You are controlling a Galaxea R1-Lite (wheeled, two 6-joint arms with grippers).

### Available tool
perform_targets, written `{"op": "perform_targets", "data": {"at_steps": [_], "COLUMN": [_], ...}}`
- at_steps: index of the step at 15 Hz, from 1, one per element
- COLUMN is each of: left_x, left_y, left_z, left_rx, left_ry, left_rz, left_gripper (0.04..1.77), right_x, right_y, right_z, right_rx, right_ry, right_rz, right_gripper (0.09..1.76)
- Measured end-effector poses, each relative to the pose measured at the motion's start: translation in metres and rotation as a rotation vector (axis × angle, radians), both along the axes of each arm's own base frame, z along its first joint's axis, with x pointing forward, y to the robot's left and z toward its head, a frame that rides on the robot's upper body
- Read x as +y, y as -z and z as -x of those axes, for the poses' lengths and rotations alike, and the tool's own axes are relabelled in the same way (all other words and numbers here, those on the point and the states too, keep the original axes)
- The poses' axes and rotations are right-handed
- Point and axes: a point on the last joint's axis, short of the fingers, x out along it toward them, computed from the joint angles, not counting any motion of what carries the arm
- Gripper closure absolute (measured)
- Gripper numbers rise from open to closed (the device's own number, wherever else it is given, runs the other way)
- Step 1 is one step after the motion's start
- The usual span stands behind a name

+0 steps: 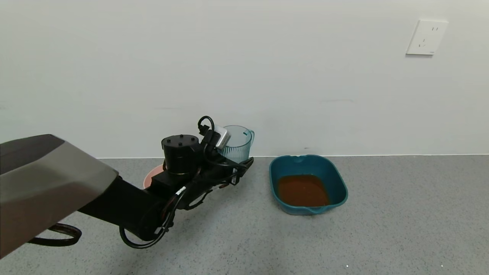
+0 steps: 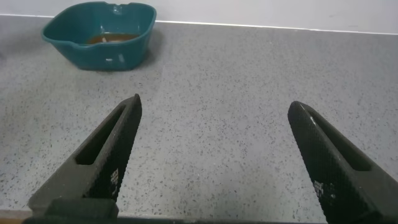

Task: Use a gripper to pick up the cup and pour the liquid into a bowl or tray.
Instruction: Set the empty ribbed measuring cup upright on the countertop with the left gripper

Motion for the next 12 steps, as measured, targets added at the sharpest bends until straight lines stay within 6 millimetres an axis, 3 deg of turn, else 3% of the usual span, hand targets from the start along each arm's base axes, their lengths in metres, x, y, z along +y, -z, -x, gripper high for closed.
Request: {"op": "perform_targets", "data": {"at_steps": [3, 12], "left_x": [-0.004, -0.018], "left_y": [0.016, 0.075], "left_z": [-0.008, -0.032], "left_rx": [-0.044, 0.04], "left_ry": [-0.057, -0.15], "left_rz": [0.063, 0.13], "left_gripper": [0.48, 0.48], "right_x": [0.0, 0.0], "right_y": [0.0, 0.0], "right_z": [0.0, 0.0], "right_rx": [0.0, 0.0], "right_ry": [0.0, 0.001], "right_rz": [0.0, 0.0], "right_gripper": [0.14, 0.14]}}
